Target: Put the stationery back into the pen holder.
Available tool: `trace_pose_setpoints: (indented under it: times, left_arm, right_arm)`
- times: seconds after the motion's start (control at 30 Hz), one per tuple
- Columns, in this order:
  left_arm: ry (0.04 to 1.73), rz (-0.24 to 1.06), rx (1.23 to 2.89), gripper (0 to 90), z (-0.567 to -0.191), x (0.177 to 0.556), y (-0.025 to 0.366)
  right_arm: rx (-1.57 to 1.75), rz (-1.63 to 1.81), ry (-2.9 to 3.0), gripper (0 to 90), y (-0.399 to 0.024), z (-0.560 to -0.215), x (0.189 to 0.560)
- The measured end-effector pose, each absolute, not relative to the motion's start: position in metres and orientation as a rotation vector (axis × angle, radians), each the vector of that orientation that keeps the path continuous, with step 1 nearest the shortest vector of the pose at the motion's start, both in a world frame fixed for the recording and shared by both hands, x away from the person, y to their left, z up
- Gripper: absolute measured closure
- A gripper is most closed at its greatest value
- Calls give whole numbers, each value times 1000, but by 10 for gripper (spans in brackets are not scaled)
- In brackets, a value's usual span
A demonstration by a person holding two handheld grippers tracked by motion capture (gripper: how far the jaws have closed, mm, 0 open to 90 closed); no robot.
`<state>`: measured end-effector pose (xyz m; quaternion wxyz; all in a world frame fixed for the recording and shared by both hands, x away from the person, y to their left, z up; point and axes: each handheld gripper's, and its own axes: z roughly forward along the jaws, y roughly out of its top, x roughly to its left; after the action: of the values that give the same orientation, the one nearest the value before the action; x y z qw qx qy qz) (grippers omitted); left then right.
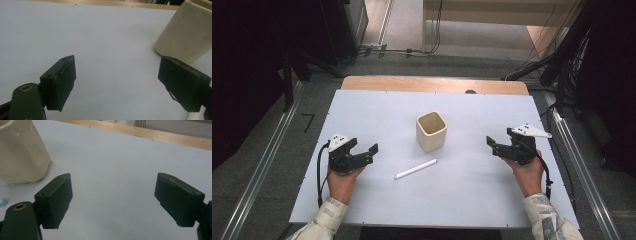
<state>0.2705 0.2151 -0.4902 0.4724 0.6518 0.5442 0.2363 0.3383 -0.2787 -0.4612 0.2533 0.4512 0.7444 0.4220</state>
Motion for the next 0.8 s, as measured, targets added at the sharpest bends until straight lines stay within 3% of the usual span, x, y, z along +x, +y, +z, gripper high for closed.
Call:
trace_pose_setpoints:
  times: [0.8]
  left_arm:
    - [1174, 498, 1755, 143, -499, 270, 170]
  right_arm:
    - [1239, 1083, 2084, 127, -298, -475, 322]
